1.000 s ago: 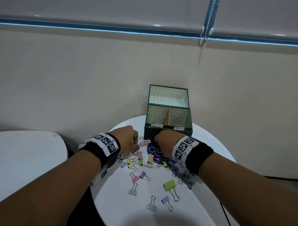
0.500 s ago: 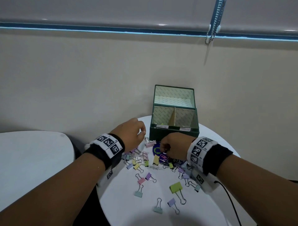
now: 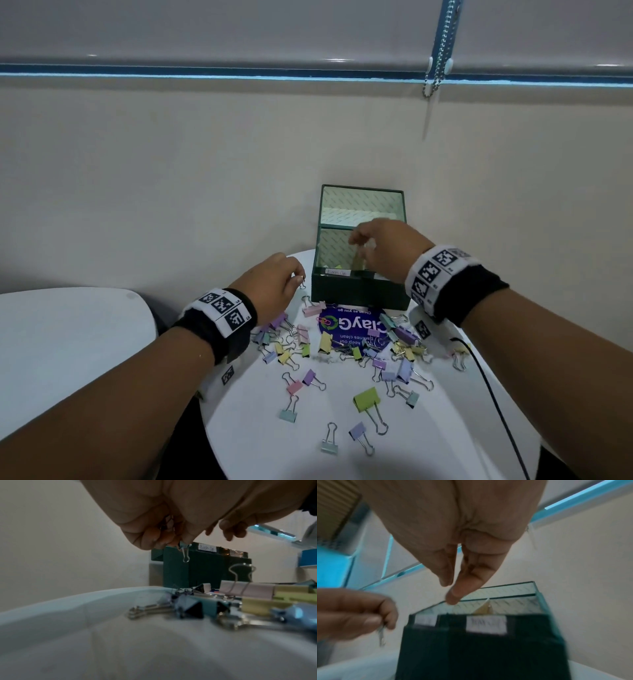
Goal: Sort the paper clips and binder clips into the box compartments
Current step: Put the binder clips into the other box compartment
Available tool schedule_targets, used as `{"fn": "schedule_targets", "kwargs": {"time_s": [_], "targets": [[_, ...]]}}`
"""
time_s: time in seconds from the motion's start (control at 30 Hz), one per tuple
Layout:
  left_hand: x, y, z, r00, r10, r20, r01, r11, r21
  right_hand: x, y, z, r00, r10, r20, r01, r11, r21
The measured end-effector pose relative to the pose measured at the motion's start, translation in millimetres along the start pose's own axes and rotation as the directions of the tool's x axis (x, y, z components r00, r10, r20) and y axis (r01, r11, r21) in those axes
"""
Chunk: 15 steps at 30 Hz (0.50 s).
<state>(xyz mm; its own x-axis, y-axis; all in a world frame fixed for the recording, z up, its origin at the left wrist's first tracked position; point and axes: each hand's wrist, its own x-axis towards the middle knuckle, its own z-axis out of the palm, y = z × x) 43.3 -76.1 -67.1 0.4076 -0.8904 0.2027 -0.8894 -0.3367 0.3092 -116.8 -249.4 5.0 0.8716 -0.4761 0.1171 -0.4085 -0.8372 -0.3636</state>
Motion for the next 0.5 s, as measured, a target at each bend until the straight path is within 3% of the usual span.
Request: {"fn": "schedule_targets", "kwargs": {"time_s": [0.17, 0.33, 0.5], "targets": [[12, 12, -15, 0.998, 0.069, 0.007, -0.069, 0.998, -0.007, -38, 25, 17, 0.956, -0.029, 0.293, 0.076, 0.986, -0.149], [50, 47, -27, 0.996, 0.075, -0.055, -0.078, 0.996, -0.053, -53, 40, 35, 0.943, -0.005, 0.333, 0.057, 0.987, -0.148], [73, 69, -9, 0.990, 0.033, 0.135, -0.042, 0.997, 0.068, -54, 39, 53, 0.941, -0.014, 0.339, 0.057, 0.991, -0.118]]}}
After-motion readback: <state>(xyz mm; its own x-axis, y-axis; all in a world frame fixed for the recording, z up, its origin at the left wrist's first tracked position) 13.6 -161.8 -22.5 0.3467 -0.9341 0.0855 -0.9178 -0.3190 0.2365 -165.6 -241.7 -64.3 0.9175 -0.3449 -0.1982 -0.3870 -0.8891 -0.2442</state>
